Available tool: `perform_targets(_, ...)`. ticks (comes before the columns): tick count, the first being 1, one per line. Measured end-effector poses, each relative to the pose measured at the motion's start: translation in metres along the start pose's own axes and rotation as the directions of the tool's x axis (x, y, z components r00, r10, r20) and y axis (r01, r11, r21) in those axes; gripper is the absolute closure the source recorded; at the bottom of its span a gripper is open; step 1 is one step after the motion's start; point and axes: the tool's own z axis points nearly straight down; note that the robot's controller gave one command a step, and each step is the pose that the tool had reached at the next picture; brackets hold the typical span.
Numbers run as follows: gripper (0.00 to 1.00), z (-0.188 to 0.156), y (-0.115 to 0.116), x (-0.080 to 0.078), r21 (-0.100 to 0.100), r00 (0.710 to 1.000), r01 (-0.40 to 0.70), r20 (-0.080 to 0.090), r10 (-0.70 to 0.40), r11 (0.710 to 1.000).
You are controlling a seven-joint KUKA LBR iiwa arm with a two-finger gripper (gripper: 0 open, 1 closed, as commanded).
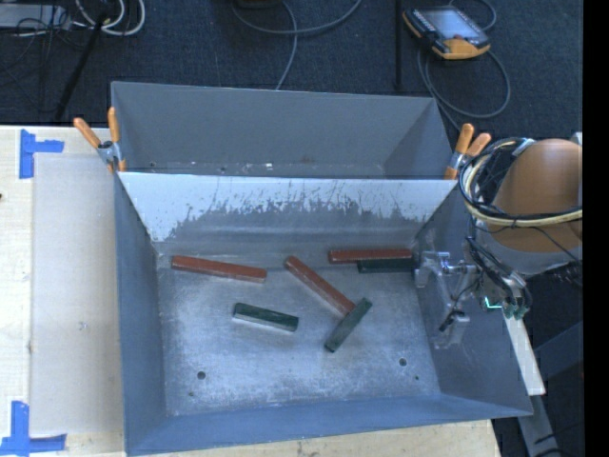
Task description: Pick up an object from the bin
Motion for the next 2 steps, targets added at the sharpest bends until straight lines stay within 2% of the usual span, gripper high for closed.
perform_targets(1,0.00,0.076,0.072,-0.028,-0.002,0.862,-0.507,0.002,0.507,0.862)
perform_targets(2,0.00,0.072,0.149,-0.002,-0.003,0.886,-0.464,0.002,0.464,0.886)
